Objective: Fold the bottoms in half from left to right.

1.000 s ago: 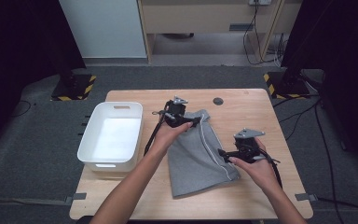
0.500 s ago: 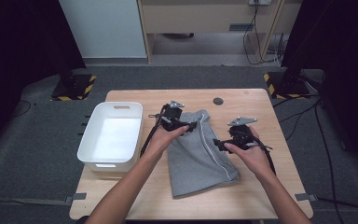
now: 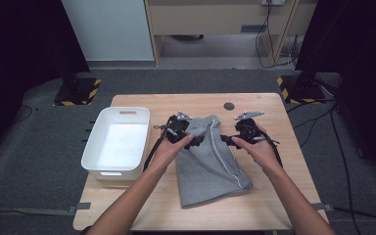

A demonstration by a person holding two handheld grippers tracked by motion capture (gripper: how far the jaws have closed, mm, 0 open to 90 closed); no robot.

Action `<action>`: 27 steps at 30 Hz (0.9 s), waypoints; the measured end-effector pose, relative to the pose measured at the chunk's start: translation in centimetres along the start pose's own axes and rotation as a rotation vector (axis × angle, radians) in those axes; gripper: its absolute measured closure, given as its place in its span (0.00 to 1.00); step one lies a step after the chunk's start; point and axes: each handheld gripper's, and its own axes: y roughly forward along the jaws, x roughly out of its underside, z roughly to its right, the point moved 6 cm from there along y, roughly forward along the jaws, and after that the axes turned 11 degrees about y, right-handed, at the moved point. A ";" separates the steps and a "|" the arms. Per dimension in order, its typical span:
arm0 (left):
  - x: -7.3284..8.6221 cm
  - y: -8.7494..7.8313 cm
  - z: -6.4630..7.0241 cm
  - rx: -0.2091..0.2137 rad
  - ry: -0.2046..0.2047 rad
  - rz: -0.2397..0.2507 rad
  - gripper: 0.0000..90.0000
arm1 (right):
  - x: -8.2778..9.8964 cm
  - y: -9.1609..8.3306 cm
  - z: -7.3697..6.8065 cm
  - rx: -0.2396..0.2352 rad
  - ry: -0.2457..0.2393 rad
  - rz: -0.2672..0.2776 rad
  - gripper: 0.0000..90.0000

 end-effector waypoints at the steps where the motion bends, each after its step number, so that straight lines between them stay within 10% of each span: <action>1: 0.0 -0.1 -0.1 -0.004 0.000 0.001 0.12 | -0.3 0.0 0.1 -0.004 0.007 -0.001 0.21; 9: 0.3 -0.5 -0.6 -0.020 -0.002 0.004 0.12 | -2.0 -0.9 0.6 0.040 -0.009 -0.008 0.18; 27: 1.3 -0.8 -1.9 -0.060 -0.040 0.017 0.13 | -4.5 0.2 0.1 0.057 -0.040 -0.001 0.46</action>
